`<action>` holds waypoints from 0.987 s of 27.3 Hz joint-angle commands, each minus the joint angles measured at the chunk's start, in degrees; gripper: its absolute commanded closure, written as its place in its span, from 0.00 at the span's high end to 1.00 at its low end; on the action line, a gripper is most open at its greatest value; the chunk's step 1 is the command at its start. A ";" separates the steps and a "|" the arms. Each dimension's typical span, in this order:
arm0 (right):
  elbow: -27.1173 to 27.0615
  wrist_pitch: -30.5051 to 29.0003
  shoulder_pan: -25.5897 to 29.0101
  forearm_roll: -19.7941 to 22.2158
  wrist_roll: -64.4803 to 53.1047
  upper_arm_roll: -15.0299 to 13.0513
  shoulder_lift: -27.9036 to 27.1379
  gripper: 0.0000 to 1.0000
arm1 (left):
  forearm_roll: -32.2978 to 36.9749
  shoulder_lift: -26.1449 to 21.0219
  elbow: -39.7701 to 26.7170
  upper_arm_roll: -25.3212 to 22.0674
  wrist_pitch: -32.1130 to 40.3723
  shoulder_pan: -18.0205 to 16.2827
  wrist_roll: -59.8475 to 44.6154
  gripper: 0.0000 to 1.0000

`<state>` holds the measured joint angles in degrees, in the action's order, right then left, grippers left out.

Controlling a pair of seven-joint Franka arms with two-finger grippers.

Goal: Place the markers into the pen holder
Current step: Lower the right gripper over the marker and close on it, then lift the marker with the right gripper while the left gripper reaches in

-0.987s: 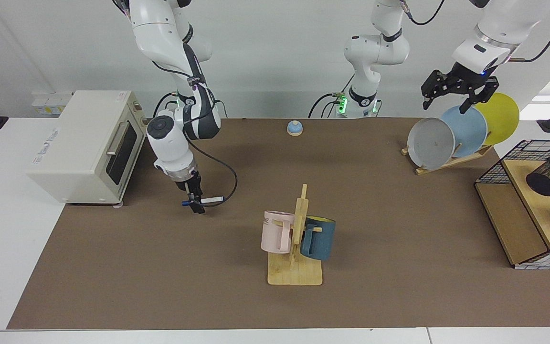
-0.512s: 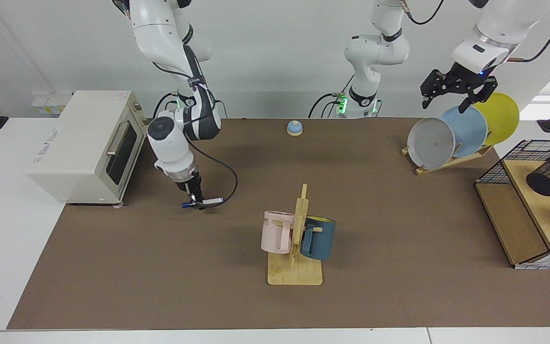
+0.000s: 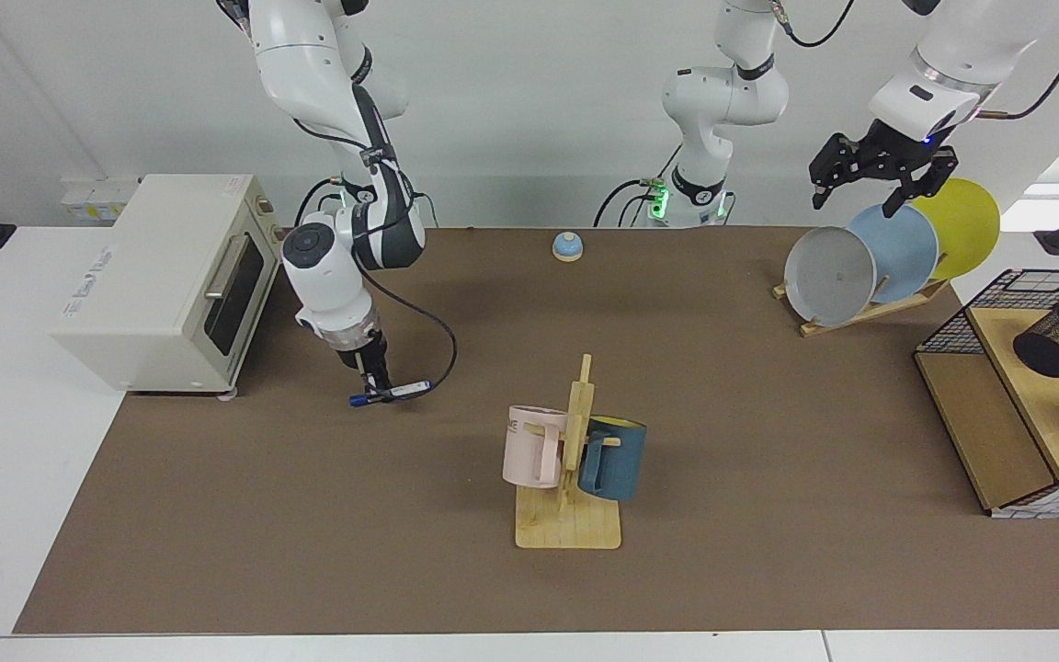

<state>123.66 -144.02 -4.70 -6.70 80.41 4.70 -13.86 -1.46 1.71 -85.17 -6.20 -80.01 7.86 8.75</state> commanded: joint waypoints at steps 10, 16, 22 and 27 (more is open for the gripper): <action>-13.26 26.49 -0.13 0.20 0.19 0.13 8.50 0.00 | -0.47 1.63 -1.75 1.10 0.21 -0.31 -0.22 1.00; -18.19 34.59 -0.31 0.20 1.33 0.92 11.04 0.00 | -0.47 1.63 -1.66 1.28 1.35 0.05 -0.14 1.00; -18.02 36.62 -2.94 -0.50 5.71 1.36 15.08 0.00 | -0.47 1.54 -1.40 1.19 1.18 0.05 0.74 1.00; -18.19 37.67 -7.15 -0.94 12.04 1.54 16.58 0.00 | -0.47 1.54 -1.57 1.37 0.30 0.22 0.92 1.00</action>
<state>105.25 -107.71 -8.73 -6.71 86.61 6.04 0.84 -1.46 1.78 -85.19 -4.96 -79.12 7.91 9.10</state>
